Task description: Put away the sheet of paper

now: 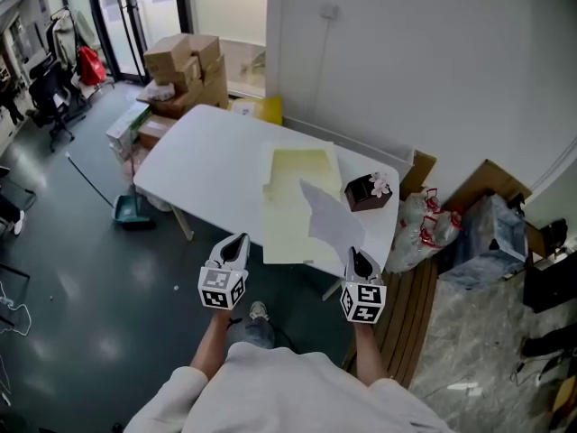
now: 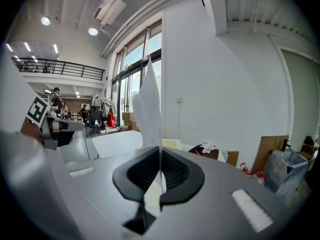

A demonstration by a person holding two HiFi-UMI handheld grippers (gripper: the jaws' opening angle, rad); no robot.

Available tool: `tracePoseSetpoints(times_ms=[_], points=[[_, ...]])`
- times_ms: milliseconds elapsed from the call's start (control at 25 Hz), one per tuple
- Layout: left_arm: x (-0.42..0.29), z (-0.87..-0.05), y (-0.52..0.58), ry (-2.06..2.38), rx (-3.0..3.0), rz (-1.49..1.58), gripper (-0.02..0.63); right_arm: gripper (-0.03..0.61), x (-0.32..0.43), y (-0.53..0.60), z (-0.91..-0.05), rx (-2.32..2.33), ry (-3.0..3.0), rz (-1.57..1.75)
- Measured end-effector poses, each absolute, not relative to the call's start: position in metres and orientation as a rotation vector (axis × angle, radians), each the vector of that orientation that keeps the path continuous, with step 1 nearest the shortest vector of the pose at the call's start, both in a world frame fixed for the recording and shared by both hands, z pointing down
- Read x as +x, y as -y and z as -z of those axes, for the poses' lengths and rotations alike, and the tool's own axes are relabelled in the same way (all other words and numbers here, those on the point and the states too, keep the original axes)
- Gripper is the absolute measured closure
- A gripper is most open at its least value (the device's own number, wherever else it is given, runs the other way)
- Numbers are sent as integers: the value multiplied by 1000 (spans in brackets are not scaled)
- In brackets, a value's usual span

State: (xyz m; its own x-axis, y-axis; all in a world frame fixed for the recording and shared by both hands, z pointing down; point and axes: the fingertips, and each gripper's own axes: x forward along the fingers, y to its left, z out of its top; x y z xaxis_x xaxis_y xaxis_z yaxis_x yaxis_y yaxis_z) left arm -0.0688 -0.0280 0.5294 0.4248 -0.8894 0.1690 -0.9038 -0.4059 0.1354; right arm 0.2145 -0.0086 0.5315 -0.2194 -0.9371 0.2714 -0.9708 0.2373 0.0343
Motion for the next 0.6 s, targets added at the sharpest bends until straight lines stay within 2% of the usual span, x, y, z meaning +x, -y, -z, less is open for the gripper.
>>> tracePoseSetpoints(times_ms=[600], points=[[-143, -518, 183, 1574, 2493, -75, 609, 577, 152, 161, -508, 1859, 2263, -167]])
